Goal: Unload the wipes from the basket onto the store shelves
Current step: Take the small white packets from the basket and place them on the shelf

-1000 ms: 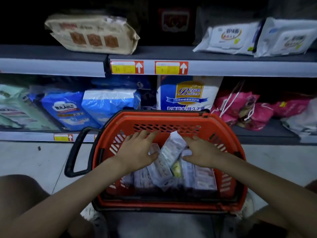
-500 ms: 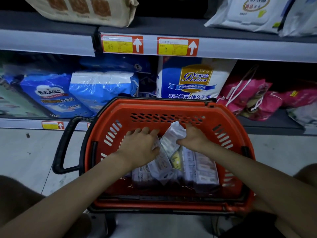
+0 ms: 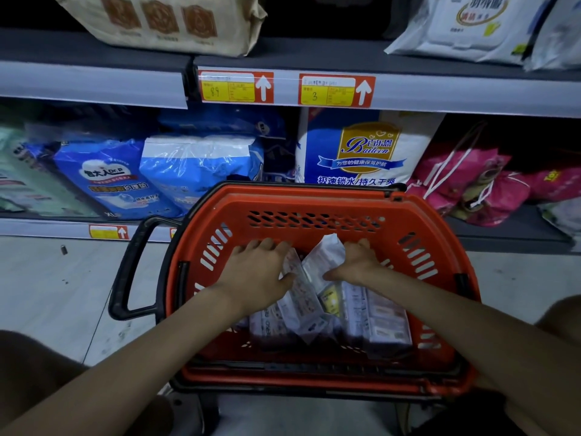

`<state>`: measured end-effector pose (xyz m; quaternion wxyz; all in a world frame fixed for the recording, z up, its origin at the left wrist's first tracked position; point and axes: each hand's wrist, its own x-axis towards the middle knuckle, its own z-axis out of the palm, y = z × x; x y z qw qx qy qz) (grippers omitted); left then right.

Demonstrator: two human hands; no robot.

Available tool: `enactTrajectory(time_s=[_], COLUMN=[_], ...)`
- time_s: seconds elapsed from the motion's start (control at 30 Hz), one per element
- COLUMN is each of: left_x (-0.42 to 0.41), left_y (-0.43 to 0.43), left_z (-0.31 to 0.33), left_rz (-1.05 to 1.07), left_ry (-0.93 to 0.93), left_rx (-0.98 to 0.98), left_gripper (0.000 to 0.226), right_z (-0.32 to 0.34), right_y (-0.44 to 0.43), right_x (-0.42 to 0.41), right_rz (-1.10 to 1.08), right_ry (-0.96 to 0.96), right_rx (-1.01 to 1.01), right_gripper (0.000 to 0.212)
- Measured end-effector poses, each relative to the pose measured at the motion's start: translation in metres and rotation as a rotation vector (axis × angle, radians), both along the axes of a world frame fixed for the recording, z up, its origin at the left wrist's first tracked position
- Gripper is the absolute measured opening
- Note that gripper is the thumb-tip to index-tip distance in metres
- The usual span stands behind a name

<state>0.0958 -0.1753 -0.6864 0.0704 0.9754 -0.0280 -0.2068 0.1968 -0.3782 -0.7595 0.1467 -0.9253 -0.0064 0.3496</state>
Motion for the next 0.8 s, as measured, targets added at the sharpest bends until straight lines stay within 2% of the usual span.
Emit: enactTrajectory(time_s=[0.13, 0.27, 0.37, 0.5, 0.6, 0.67, 0.73, 0.8], left_x=[0.0, 0.002, 0.001, 0.0, 0.002, 0.003, 0.005, 0.006], left_y=[0.002, 0.004, 0.004, 0.005, 0.006, 0.007, 0.007, 0.004], left_z=[-0.001, 0.0, -0.001, -0.002, -0.001, -0.001, 0.001, 0.005], left_rz=[0.017, 0.046, 0.05, 0.084, 0.136, 0.175, 0.229, 0.33], left_ry=[0.024, 0.047, 0.028, 0.022, 0.005, -0.001, -0.01, 0.0], left_rx=[0.009, -0.024, -0.037, -0.065, -0.134, -0.21, -0.334, -0.481], left_gripper=[0.066, 0.065, 0.067, 0.067, 0.067, 0.066, 0.063, 0.054], right_z=[0.004, 0.015, 0.026, 0.042, 0.061, 0.078, 0.095, 0.112], right_y=[-0.003, -0.002, -0.002, -0.002, -0.006, -0.011, -0.015, -0.02], right_x=[-0.012, -0.014, -0.014, -0.016, -0.017, -0.017, -0.017, -0.018], right_rz=[0.002, -0.035, -0.118, -0.215, -0.319, -0.419, -0.515, -0.599], right_ry=[-0.131, -0.1, -0.124, -0.166, -0.189, -0.177, -0.152, -0.148], right_rx=[-0.026, 0.026, 0.103, 0.194, 0.336, 0.499, 0.67, 0.821], right_gripper=[0.066, 0.059, 0.043, 0.045, 0.045, 0.038, 0.033, 0.018])
